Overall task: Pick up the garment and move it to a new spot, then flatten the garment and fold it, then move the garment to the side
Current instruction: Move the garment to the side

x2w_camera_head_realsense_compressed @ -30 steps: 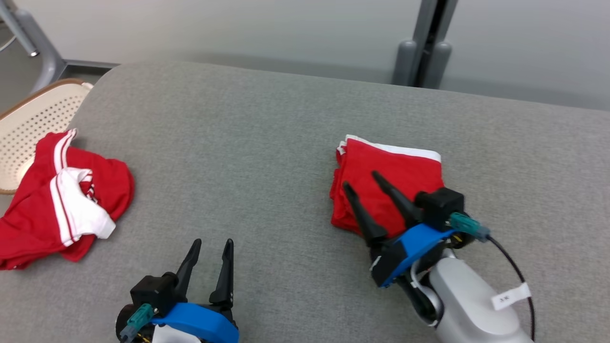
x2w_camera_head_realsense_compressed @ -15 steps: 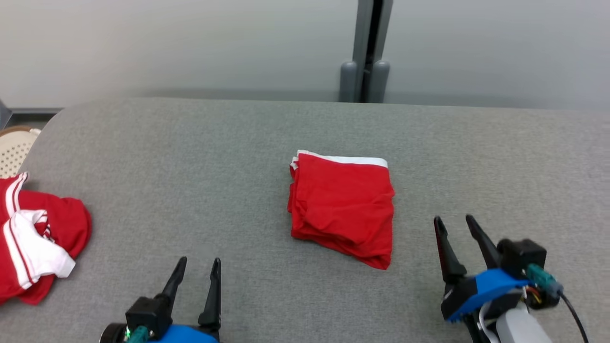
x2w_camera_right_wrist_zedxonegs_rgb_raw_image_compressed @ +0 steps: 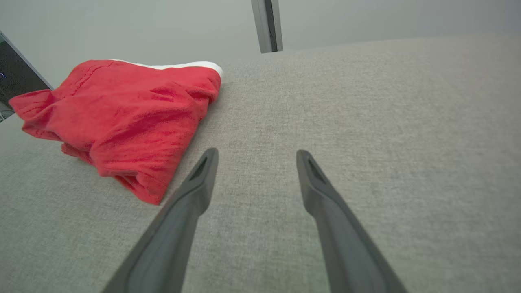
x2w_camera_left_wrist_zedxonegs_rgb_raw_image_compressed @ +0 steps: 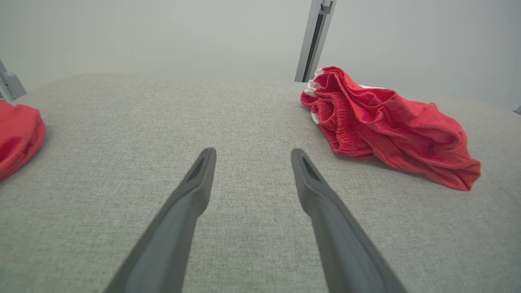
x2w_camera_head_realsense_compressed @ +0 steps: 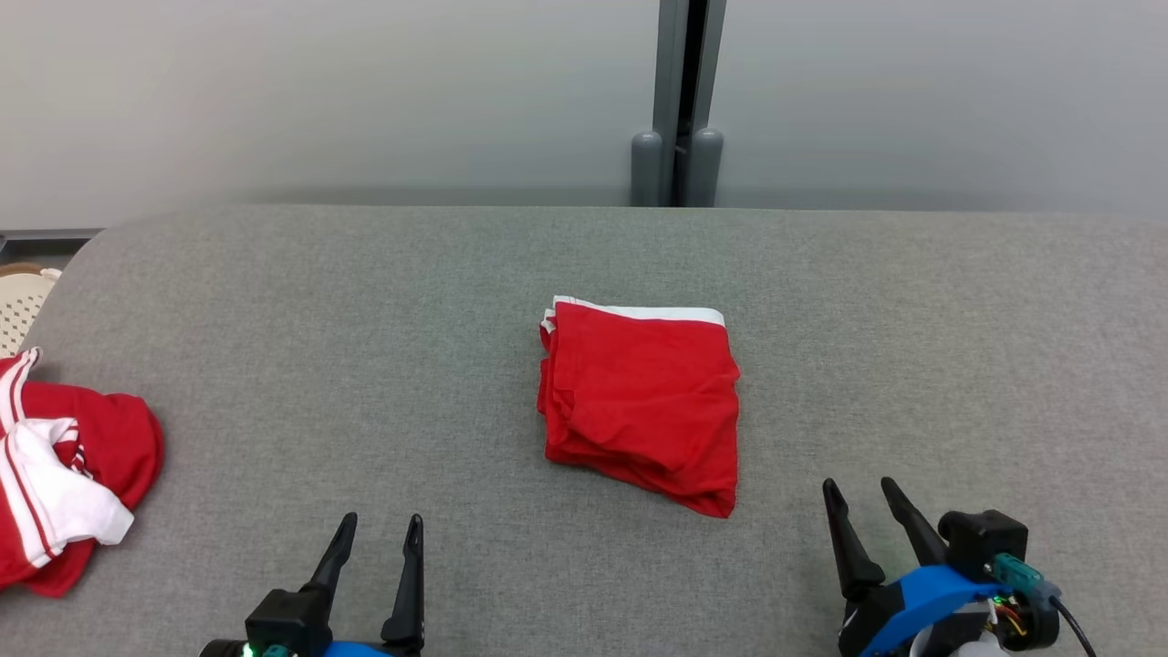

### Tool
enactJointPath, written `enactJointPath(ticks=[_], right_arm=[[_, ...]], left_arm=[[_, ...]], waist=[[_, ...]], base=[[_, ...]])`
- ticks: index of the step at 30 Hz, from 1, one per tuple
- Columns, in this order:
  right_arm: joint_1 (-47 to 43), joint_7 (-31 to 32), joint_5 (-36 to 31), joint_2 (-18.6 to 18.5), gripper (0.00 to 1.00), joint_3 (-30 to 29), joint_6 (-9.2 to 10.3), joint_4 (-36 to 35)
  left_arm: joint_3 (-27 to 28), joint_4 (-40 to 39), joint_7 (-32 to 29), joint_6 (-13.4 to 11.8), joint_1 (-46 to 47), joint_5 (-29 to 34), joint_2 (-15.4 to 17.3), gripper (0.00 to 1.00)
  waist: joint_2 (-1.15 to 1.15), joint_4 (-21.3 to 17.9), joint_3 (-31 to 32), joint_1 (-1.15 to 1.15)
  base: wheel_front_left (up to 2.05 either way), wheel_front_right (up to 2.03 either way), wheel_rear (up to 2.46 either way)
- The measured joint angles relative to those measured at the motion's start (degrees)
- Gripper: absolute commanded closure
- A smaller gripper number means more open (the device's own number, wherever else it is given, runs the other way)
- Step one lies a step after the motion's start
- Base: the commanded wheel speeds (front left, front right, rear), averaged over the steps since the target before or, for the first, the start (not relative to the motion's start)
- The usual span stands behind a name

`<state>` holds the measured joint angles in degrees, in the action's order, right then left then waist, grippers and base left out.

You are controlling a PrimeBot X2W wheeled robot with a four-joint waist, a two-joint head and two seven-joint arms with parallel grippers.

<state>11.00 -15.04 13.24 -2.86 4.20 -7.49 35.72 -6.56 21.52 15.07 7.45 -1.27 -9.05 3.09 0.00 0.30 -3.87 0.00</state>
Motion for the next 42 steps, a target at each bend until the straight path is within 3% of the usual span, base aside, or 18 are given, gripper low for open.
enactJointPath(ticks=[9, 16, 21, 22, 23, 25, 33, 42], right_arm=[[11.54, 0.0, 3.98, 0.03, 0.0, 2.48, 0.0, 5.2], [22.94, 0.0, 6.84, 0.05, 0.0, 3.0, 0.0, 17.12], [25.61, -0.01, 6.1, 0.13, 0.0, 0.84, 0.0, 24.52], [25.86, -0.15, 5.9, 0.08, 0.24, 0.04, 0.0, 24.93], [26.31, -0.16, 6.0, 0.05, 0.6, -0.86, 0.0, 24.95], [26.55, -0.16, 5.77, 0.03, 1.0, -2.43, 0.0, 24.47], [24.43, -0.08, 5.86, 0.18, 1.0, -4.09, 0.0, 18.26], [19.84, -0.09, 10.03, 0.05, 1.0, -0.43, 0.0, 13.26]], left_arm=[[-2.26, -0.01, 0.0, 0.0, 3.33, -0.96, -0.12, 0.0], [-5.01, 0.65, 0.0, 0.0, 5.8, -2.54, -0.12, 0.0], [-6.79, 0.71, 0.0, 0.0, 7.03, -3.38, -0.15, 0.0], [-6.94, 0.7, 0.0, 0.0, 7.23, -3.55, -0.15, 0.0], [-7.04, 0.67, 0.0, 0.0, 7.28, -3.57, -0.15, 0.0], [-7.1, 0.6, 0.0, 0.0, 7.27, -3.72, -0.13, 0.0], [-7.48, -0.31, -0.01, 0.0, 7.56, -3.43, 0.16, 0.0], [-10.9, -3.14, 0.0, 0.0, 10.33, -2.94, 1.57, 0.0]], waist=[[0.0, 3.04, -3.87, 0.0], [0.0, 7.3, -7.59, 0.0], [0.0, 10.38, -9.7, 0.01], [0.0, 10.81, -10.05, 0.0], [0.0, 11.18, -10.36, 0.0], [0.0, 11.55, -10.85, 0.01], [0.0, 7.85, -10.71, 0.01], [0.0, -3.9, -11.12, 0.01]], base=[[0.0, 0.0, 0.0], [0.0, 0.0, 0.0], [0.0, 0.0, 0.0], [0.0, 0.0, 0.0], [0.0, 0.0, 0.0], [0.0, 0.0, 0.0], [0.0, 0.0, 0.0], [0.0, 0.0, 0.0]])
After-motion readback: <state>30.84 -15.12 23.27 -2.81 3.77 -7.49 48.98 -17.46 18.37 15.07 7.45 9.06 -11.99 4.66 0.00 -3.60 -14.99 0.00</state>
